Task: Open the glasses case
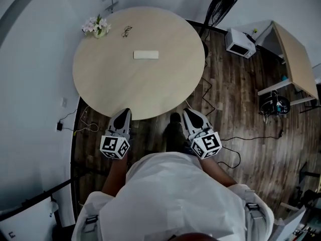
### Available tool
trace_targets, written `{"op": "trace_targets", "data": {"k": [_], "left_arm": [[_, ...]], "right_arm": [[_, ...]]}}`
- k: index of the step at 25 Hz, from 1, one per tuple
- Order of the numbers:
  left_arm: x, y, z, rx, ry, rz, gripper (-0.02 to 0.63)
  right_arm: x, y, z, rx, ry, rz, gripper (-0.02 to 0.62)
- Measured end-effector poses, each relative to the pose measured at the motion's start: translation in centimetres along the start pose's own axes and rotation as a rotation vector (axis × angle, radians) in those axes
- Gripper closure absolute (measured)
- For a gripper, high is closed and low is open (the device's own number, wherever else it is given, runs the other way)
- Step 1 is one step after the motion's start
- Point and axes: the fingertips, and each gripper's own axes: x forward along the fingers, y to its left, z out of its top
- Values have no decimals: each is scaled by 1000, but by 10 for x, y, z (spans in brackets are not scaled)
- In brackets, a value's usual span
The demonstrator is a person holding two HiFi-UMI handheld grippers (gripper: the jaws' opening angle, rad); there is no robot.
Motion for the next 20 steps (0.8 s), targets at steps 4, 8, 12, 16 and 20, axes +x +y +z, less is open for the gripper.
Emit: {"op": "trace_targets", "data": {"k": [4, 8, 12, 16, 20], "left_arm": [[45, 12, 9, -25, 9, 51, 595], [93, 28, 18, -37, -2, 100, 595], [138, 49, 13, -19, 28, 177, 595], [174, 72, 25, 13, 19, 269, 595], [208, 95, 19, 24, 56, 340, 595]], "right_arm": [[45, -37, 8, -12, 18, 69, 569], [92, -76, 17, -52, 19, 150, 569], [134, -114, 28, -65, -4, 232, 569], [184, -150, 29, -65, 21, 295, 569], [243, -174, 15, -99, 108, 356, 569]]}}
